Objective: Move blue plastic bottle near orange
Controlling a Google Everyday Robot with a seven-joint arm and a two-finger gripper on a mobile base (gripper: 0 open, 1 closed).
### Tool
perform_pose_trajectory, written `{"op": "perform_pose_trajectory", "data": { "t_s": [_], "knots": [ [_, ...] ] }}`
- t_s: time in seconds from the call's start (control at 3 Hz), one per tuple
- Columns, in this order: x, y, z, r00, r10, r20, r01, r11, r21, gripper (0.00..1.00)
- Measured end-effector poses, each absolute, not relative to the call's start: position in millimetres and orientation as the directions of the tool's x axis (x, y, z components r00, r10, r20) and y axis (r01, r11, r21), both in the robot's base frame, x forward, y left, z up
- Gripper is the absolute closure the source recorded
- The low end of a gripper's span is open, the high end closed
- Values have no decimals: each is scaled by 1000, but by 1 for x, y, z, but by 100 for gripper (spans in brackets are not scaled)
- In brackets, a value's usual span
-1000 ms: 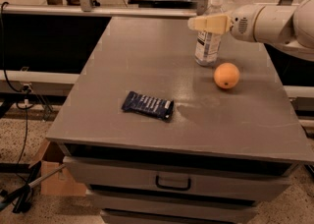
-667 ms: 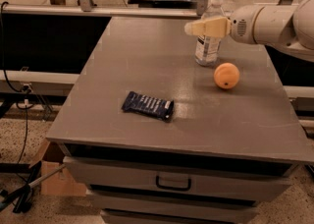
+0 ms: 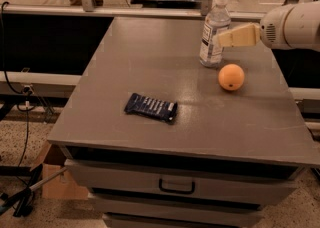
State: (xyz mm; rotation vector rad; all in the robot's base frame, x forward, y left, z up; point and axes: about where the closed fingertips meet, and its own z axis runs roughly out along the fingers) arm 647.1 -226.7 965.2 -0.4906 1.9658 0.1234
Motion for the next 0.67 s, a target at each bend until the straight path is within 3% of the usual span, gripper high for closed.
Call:
{"op": "perform_pose_trajectory", "data": {
  "t_s": [0.67],
  "knots": [
    [641, -347, 958, -395, -249, -884, -116, 968, -221, 0]
  ]
}}
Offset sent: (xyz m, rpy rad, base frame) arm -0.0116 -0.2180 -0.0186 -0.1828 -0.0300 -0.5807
